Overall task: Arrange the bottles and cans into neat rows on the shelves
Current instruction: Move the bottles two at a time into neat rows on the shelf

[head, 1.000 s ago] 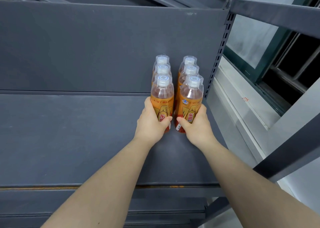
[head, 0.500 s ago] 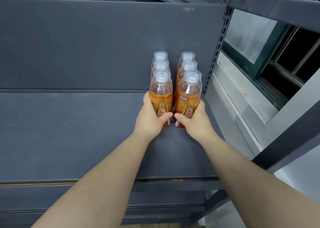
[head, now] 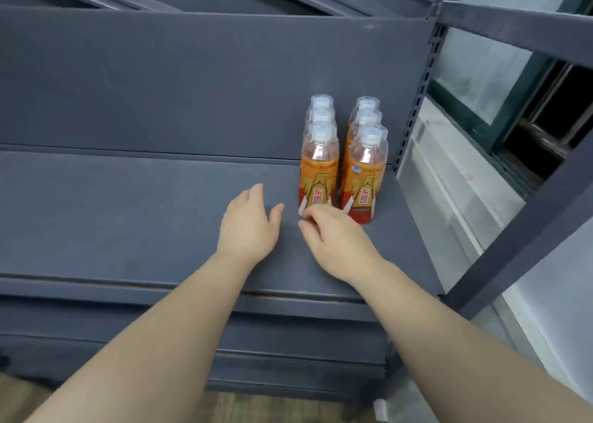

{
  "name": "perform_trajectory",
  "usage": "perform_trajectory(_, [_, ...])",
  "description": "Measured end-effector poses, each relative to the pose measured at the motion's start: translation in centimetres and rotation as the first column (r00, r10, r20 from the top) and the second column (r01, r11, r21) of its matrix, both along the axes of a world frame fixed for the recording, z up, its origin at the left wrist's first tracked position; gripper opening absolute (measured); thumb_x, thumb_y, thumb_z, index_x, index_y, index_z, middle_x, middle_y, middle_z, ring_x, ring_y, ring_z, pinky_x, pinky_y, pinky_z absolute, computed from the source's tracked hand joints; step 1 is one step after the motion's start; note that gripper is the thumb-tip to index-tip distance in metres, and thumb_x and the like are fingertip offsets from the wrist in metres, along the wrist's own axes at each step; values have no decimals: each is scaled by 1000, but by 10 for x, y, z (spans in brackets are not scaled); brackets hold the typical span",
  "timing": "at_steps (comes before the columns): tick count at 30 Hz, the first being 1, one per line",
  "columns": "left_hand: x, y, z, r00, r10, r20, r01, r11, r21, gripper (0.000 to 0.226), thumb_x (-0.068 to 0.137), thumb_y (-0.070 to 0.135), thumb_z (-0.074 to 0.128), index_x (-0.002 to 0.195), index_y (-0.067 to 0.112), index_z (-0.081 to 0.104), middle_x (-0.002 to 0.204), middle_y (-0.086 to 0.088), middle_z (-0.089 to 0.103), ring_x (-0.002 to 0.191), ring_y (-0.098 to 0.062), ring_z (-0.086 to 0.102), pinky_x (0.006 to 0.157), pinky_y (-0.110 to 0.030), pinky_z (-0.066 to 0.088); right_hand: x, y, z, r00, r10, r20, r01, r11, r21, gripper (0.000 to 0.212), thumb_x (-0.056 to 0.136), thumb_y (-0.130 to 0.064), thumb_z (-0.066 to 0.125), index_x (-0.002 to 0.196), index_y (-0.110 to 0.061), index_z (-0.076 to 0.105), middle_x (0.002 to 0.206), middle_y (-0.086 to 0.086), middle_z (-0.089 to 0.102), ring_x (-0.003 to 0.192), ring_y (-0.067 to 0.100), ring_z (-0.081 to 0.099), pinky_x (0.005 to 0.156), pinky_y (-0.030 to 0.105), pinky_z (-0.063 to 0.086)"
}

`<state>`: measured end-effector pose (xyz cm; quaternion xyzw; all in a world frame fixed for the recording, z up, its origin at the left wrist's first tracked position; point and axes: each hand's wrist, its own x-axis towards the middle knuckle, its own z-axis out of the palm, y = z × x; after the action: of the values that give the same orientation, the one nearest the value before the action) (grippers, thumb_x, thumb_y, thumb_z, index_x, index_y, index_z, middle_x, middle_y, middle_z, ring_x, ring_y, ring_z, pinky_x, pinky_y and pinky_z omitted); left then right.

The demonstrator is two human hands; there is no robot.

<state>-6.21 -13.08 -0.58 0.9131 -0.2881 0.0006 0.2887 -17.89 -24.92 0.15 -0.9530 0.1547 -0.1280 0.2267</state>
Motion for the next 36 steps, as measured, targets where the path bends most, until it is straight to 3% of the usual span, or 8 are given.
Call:
perform_trajectory(2, [6,25,-3,997,35,69,-40,997,64,52,102,37,48,142,3,42,136,-15,53,126,-36,46,107,-44,36,16,16,2,988,102,-118,-105,994,-26,45,106,-37,42,147,-17,42,148,3,47,137,24,40,108,39,39])
perform_trajectory(4, [15,54,-6,992,103,79,-112,987,116,50,102,38,45,138,2,44,136,-15,53,125,-37,46,109,-46,34,33,36,1,969,182,-165,-193,980,-53,56,106,-39,39,156,-18,27,161,5,30,149,24,23,119,39,25])
perform_trajectory(9, [26,140,-9,956,271,114,-292,919,265,59,103,47,37,149,10,32,159,-14,30,146,-41,24,119,-49,21,77,96,-1,923,285,-257,-319,942,-102,61,107,-45,31,160,-21,12,168,6,5,155,23,0,125,40,6])
perform_trajectory(15, [41,257,-9,907,410,100,-418,840,346,62,103,52,32,151,12,29,164,-12,21,149,-39,17,120,-50,15,132,198,-4,873,381,-305,-441,883,-159,62,106,-48,24,160,-22,8,168,7,2,155,24,-2,125,43,1])
perform_trajectory(24, [70,441,-7,790,600,129,-602,718,348,65,103,53,30,155,15,22,164,-12,21,149,-38,17,120,-51,16,206,376,-5,778,537,-327,-606,777,-167,62,106,-49,23,160,-22,9,168,7,2,155,24,-1,125,42,2])
perform_trajectory(31, [85,548,-6,705,694,145,-696,637,332,60,101,54,32,147,14,35,154,-10,37,138,-37,33,113,-51,28,247,494,-3,693,652,-308,-717,666,-205,62,106,-49,25,160,-20,13,167,10,7,154,27,3,124,45,6])
perform_trajectory(36, [97,605,-8,624,773,112,-757,562,335,59,102,53,33,148,15,34,157,-10,33,142,-37,29,116,-50,23,275,562,-5,606,729,-319,-795,575,-195,62,107,-48,25,160,-20,12,167,9,7,154,25,2,125,42,6])
